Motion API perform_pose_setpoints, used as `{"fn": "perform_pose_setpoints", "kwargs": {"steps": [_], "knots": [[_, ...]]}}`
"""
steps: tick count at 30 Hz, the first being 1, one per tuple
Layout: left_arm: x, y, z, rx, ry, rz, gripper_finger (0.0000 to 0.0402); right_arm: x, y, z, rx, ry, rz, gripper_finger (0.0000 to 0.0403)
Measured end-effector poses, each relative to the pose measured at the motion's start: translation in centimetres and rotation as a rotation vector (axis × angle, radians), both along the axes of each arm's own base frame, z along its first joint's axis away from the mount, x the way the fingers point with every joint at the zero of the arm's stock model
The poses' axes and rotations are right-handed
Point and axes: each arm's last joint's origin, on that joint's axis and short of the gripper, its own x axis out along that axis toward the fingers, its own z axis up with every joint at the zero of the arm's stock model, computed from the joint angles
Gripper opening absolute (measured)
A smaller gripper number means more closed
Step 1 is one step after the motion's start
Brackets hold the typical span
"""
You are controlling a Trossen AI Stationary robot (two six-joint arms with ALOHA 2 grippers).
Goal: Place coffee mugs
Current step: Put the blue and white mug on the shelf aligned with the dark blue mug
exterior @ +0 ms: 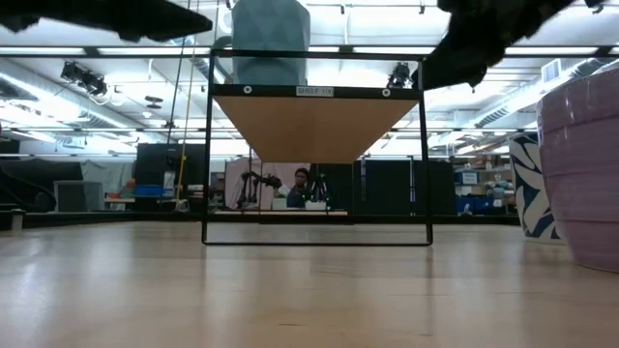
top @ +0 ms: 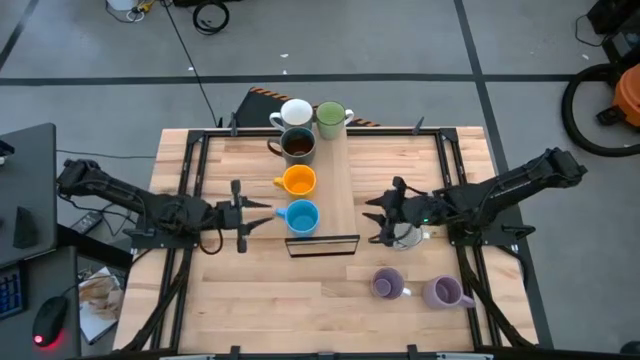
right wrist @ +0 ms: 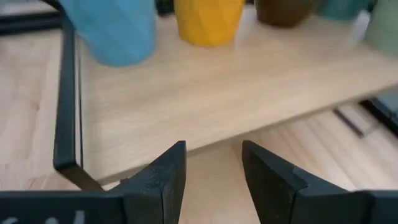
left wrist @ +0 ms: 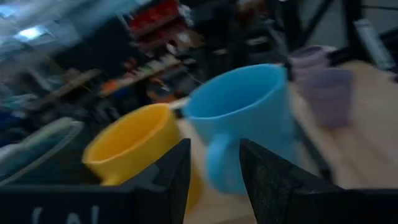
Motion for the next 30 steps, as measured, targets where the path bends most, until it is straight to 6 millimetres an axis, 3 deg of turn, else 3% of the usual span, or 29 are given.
{"fn": "perform_pose_setpoints", "kwargs": {"steps": [5,15,22,30], "knots": [[-0.4,0.8,-1.5,0.014,-0.076,0.079,0.0143,1.5,0.5,1.4,0.038,0.228,-0.028,0.0162],[-0.6,1.1,-3.0,-0.046,-0.040,0.099,0.0143,3.2,2.3,3.8,0.150,0.646,-0.005,0.0162],[-0.6,1.1,-2.9,-0.047,-0.049,0.099,0.0144,2.9,5.2,2.5,0.178,0.895,-0.015,0.0163],[-0.6,1.1,-2.8,-0.048,-0.054,0.099,0.0144,1.4,6.3,1.0,0.169,1.021,-0.068,0.0175]]}}
